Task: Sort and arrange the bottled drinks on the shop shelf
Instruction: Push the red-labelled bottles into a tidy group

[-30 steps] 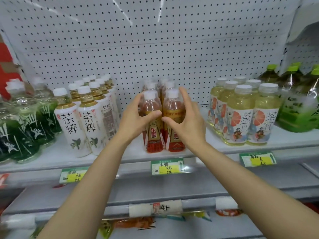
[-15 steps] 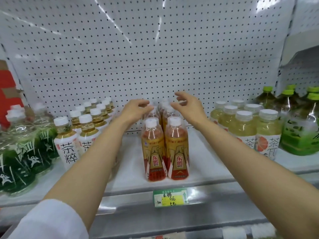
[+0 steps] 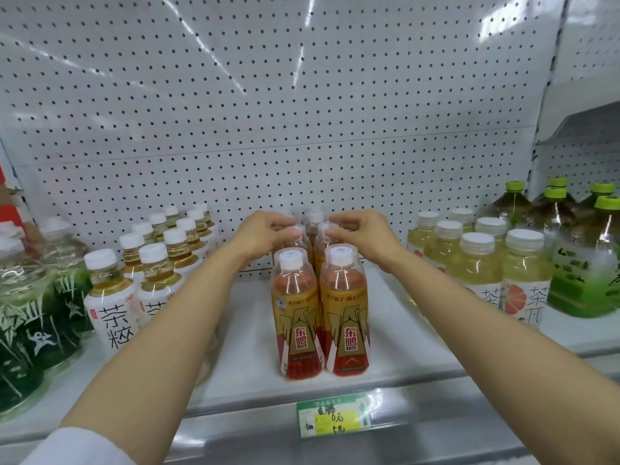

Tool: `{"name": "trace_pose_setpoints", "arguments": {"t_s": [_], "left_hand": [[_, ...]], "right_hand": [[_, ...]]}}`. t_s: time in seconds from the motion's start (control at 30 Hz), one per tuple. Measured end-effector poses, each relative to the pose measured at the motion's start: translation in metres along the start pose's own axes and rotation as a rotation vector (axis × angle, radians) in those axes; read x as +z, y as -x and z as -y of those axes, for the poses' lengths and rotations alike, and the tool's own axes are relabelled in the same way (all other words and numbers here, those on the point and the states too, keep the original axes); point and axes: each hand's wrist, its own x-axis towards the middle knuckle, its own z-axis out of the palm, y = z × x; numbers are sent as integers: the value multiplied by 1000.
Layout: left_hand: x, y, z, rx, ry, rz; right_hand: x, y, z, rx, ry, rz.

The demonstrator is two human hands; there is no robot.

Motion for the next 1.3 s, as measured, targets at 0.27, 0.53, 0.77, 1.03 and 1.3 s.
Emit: {"name": "trace_pose_setpoints", "arguments": {"t_s": [0.27,0.53,0.77,1.03,1.3], "left_hand": [[-6,20,-2,16,33,29],[-16,4,-9,26,103,-108],[1,-49,-1,-146,-111,-105],[4,-69,21,-193,-30,-58],[1,-53,13,-129,-71,14]], "right_hand": [[-10,18,9,34,-68,44],[-15,-7,10,78,-104,29],[11,-62,0,163,-31,33],[25,-85,-18,157,89,128],[2,-70,-3,108,211,190]]}}
